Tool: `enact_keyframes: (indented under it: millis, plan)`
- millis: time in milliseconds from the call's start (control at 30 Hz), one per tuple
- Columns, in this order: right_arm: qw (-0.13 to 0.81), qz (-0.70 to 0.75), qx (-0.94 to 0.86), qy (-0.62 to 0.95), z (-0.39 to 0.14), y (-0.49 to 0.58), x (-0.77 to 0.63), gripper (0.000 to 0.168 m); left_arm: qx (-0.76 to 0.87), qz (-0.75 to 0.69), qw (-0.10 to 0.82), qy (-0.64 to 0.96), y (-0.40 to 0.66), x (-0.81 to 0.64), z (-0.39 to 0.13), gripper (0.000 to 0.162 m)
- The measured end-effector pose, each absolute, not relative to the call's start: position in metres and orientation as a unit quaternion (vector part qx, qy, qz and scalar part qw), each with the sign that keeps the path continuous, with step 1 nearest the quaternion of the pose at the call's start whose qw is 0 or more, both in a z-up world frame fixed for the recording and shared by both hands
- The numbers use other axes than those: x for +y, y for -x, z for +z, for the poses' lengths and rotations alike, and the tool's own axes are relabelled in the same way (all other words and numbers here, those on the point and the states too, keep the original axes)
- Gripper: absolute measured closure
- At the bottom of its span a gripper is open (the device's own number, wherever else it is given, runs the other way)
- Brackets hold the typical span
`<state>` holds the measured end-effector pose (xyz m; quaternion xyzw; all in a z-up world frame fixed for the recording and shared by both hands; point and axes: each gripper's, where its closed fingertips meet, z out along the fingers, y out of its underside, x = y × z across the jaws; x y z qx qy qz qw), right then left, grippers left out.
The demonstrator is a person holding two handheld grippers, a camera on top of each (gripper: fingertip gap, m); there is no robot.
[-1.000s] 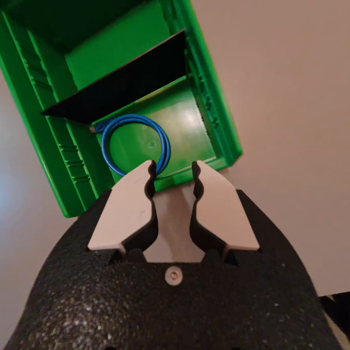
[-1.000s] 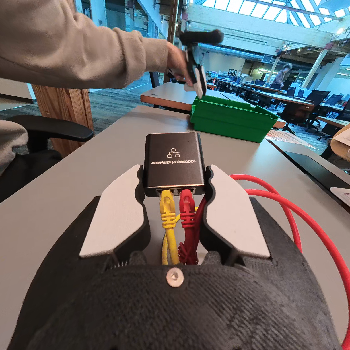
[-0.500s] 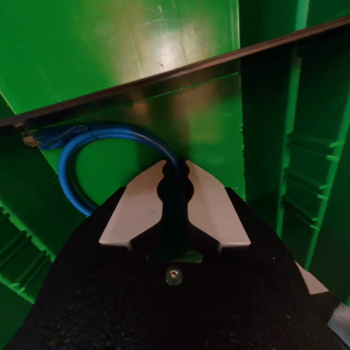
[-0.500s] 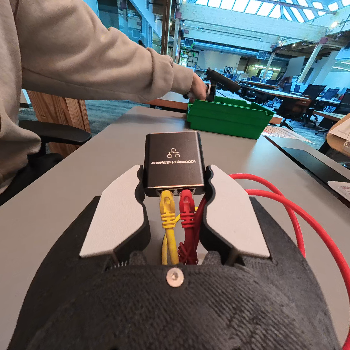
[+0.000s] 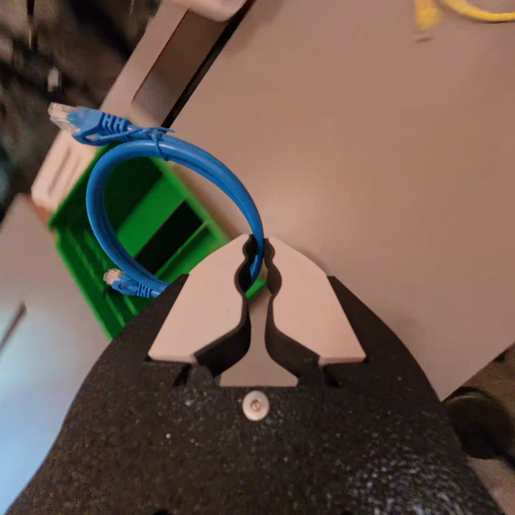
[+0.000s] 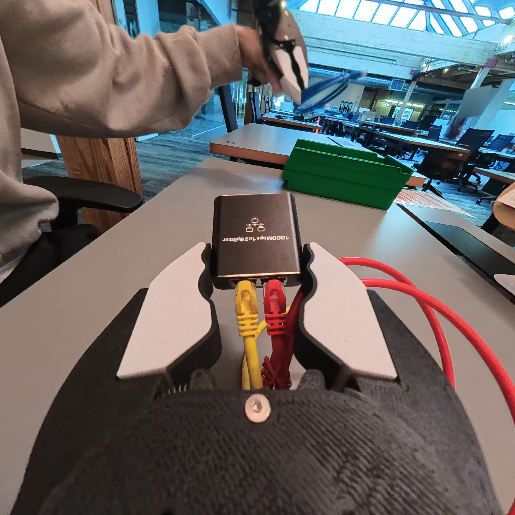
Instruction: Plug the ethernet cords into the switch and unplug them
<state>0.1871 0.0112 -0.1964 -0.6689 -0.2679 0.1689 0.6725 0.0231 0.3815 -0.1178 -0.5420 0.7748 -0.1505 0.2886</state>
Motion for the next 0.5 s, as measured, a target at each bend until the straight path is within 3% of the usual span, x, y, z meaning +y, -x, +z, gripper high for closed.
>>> enact_keyframes:
  millis: [200,500]
  plan:
    - [0.685,0.18,-0.265,0.654,-0.191,-0.189,0.007,0.105,0.879,-0.136,0.3,0.343,-0.044,0.249,-0.141,0.157]
    - [0.689,0.196,-0.266,0.645,-0.189,-0.189,0.004,0.105,0.971,0.02,0.188,0.145,-0.047,0.163,-0.26,0.155]
